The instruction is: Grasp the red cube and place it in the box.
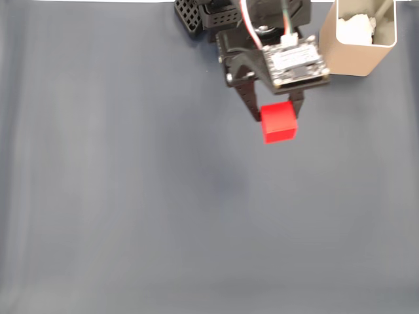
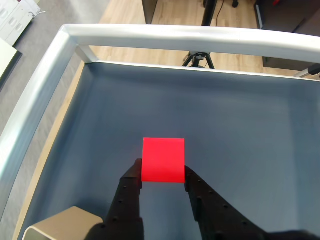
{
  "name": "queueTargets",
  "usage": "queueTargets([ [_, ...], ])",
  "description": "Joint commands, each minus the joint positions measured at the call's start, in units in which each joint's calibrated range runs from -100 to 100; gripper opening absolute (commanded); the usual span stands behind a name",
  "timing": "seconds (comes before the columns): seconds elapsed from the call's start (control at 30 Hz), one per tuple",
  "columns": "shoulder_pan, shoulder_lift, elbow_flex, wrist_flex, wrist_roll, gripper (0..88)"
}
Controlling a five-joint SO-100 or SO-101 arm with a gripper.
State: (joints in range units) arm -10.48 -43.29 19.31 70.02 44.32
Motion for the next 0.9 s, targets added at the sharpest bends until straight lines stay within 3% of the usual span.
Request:
queueTargets([
  [0.0,-3.18,-2.27,-3.54,2.07,0.2,0.2],
  [0.87,-24.69,-5.48,-1.99,10.12,1.61,0.1],
])
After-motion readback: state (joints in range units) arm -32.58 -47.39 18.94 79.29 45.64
